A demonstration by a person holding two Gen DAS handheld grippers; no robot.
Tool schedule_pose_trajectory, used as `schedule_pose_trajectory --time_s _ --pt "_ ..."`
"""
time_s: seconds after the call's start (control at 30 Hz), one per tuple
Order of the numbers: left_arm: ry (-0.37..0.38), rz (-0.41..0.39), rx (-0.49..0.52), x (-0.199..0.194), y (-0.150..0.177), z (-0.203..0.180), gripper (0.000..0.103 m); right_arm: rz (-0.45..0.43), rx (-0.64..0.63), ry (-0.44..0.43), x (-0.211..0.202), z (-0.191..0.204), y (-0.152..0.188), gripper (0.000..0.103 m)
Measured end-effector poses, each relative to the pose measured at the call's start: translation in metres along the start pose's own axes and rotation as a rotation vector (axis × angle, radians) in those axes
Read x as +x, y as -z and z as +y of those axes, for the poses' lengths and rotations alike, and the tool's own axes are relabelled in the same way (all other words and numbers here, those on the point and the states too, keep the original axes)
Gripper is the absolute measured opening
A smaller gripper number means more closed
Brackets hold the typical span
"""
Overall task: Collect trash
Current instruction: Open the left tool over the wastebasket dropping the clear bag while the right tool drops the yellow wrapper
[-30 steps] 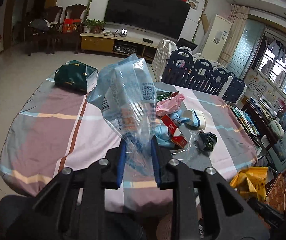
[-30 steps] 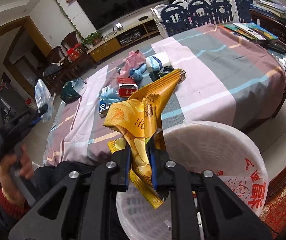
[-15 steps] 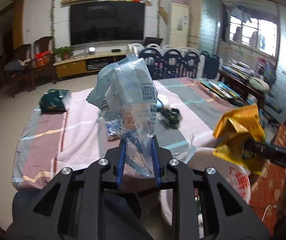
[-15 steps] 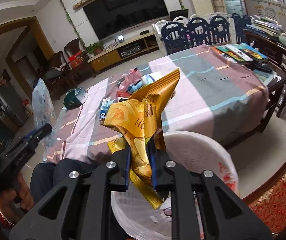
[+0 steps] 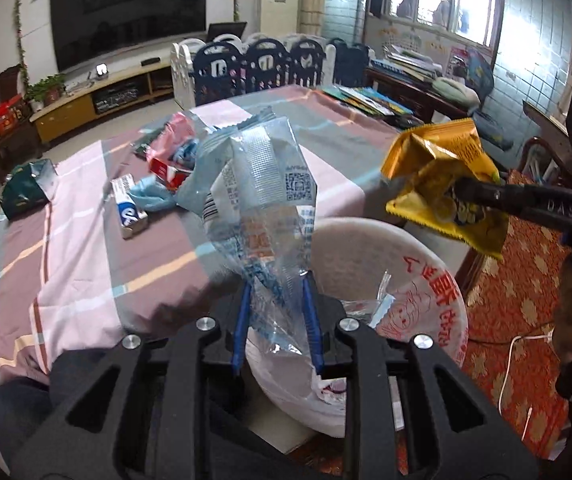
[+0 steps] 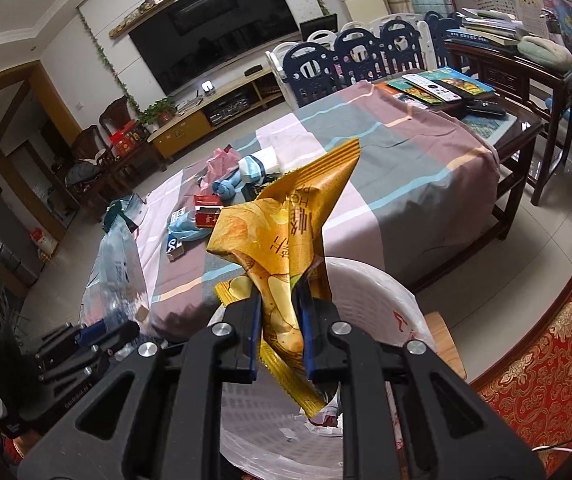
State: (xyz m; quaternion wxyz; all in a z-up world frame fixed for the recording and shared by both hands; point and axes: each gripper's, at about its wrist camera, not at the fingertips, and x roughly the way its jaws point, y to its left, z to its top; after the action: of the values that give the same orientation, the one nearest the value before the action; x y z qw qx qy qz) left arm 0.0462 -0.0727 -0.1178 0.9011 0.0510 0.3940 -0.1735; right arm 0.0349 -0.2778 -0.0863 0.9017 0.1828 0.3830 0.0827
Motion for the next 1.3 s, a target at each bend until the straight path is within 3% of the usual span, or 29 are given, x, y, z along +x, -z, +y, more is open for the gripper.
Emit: schedule_pose_trajectory --time_s 0.2,0.27,0.3,0.37,0.53,0.63,0.77,1.0,1.3 --pt "0.102 0.103 0.076 0.027 0.009 -0.022 0.032 -0.015 0.017 0.020 -0.007 -0.008 -0.002 0.017" --pt "0.131 0.152 0.117 0.039 0.015 -0.034 0.051 -0.008 0.025 0.021 -0.005 -0.011 -0.001 0.017" --pt "0.138 0.174 0.134 0.045 0.018 -0.039 0.056 -0.002 0.026 0.022 -0.004 -0.010 0.000 0.017" --pt "0.107 0.218 0.162 0.054 0.023 -0.043 0.071 0.019 0.025 0.029 0.000 -0.010 0.003 0.017" --pt "0.018 0.211 0.101 0.056 0.022 -0.027 0.084 0.089 0.033 0.050 0.017 -0.014 0.012 0.019" --pt "-0.064 0.184 0.032 0.051 0.022 -0.007 0.085 0.168 0.071 0.057 0.033 -0.019 0.021 0.029" --pt "-0.149 0.150 -0.043 0.046 0.023 0.016 0.085 0.198 0.137 0.044 0.038 -0.020 0.023 0.065" --pt "-0.202 0.118 -0.142 0.040 0.022 0.042 0.087 0.162 0.129 0.046 0.031 -0.011 0.015 0.073" --pt "-0.217 0.127 -0.173 0.040 0.024 0.050 0.088 0.178 0.116 0.033 0.037 -0.003 0.017 0.074"
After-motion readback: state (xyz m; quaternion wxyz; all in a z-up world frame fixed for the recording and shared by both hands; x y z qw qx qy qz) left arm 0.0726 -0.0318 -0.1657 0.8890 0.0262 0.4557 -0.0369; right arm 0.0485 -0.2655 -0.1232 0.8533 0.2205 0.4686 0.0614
